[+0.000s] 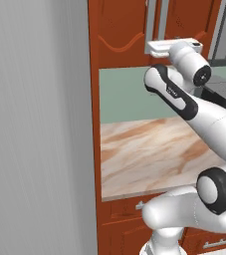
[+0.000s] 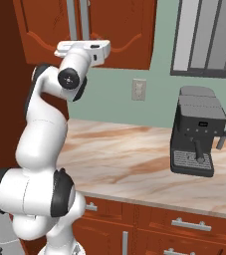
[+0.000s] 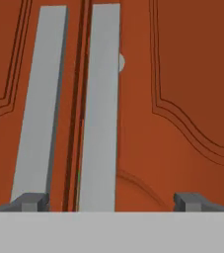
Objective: Get the candle and the beer from the cabinet and move them to the dining counter.
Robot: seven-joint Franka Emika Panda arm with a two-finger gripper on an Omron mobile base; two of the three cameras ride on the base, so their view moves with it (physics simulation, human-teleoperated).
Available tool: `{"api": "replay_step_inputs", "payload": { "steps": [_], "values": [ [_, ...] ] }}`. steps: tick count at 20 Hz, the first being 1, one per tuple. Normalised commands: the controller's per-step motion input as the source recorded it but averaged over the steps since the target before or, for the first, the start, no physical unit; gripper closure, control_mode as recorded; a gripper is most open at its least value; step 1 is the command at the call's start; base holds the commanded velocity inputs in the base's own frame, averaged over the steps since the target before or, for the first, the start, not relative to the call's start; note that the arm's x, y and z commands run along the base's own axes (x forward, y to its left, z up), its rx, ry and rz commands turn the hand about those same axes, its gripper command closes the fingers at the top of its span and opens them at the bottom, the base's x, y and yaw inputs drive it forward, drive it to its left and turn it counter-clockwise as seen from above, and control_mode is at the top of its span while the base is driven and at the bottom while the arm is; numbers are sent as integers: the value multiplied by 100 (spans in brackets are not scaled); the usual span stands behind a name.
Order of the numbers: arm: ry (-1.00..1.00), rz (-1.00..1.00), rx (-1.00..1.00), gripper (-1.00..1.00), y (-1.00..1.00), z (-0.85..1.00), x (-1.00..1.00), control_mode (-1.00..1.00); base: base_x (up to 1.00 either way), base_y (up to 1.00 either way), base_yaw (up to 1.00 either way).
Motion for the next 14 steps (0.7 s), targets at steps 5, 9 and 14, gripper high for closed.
{"api": "replay_step_inputs", "payload": {
  "steps": [5,9,14],
  "values": [
    [3,-4,0,-100,-9,0,7,-100,0,0,0],
    [2,-5,0,-100,0,0,19,-100,0,0,0],
    [3,-7,0,-100,3,0,22,-100,0,0,0]
  ]
}}
